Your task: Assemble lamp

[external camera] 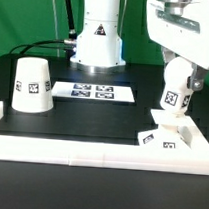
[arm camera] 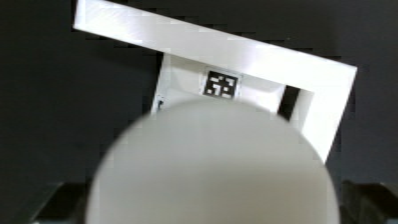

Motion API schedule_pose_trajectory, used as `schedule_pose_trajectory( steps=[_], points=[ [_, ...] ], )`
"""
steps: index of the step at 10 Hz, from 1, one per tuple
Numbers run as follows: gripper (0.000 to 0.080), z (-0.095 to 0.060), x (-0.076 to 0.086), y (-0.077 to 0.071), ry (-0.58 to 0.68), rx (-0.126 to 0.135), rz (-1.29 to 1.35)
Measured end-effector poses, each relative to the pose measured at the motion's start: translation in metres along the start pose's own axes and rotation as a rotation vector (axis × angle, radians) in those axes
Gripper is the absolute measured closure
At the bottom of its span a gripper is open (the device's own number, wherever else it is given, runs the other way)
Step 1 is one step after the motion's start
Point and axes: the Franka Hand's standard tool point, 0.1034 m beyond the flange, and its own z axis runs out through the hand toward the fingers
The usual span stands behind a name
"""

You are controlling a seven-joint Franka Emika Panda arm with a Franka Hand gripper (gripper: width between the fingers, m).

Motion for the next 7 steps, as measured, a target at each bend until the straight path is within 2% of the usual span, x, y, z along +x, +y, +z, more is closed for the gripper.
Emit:
schedule_pose_trajectory(
  steps=[2, 7],
  points=[
    [0.0101, 0.0011, -0.0002, 0.0009, 0.0, -0.005, -0.072],
    [0.0101, 0.0029, -0.0046, 0.0055, 0.002, -0.051, -0.702]
  ],
)
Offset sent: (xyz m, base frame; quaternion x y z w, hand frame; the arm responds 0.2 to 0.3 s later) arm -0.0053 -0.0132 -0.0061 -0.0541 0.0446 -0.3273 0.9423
